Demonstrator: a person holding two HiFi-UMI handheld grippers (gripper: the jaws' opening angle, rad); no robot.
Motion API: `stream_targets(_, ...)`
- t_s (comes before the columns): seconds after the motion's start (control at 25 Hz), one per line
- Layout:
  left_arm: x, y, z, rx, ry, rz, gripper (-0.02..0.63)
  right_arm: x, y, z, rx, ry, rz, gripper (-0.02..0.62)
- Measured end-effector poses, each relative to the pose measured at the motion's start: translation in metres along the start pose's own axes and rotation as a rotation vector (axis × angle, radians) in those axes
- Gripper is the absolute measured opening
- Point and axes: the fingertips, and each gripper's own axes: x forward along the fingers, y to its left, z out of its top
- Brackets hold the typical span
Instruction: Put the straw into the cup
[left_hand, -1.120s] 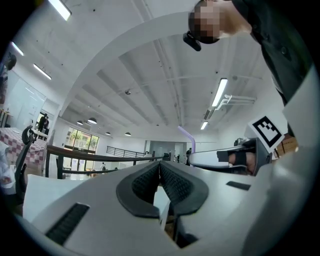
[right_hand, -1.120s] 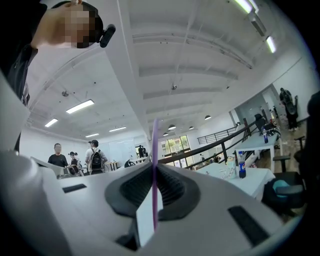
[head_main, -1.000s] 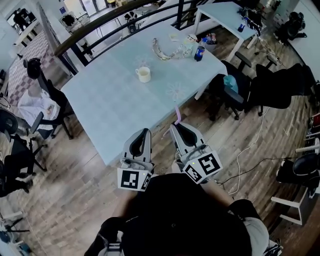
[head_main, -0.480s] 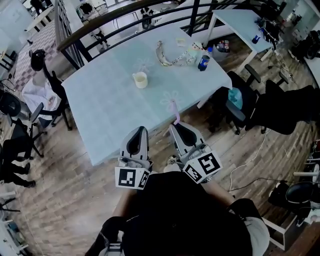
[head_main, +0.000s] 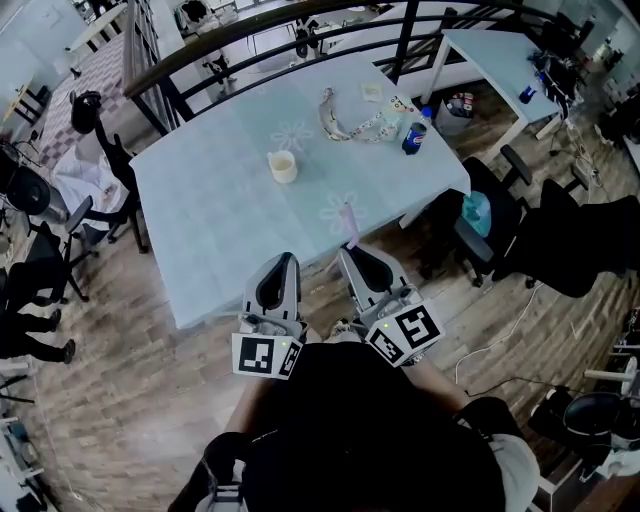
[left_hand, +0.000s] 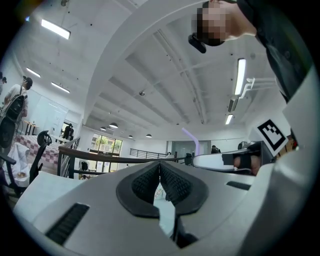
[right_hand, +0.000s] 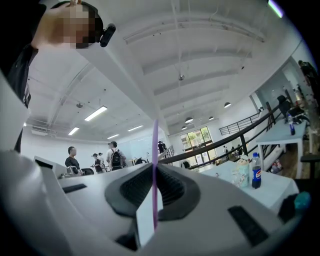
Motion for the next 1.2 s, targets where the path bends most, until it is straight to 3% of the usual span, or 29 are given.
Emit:
stream_targets(0.64,0.019,-0.010,-0.011,0.001,0.019,0.009,0.014,0.001,-0.031,0.003,0.003,0.004,-0.012,0.032)
stream_targets(1.2,0.087,0.041,-0.019,-0.012,0.010,0.050,0.014,0.071,-0.073,0.009,-0.014,0.041,-0.003,0.032)
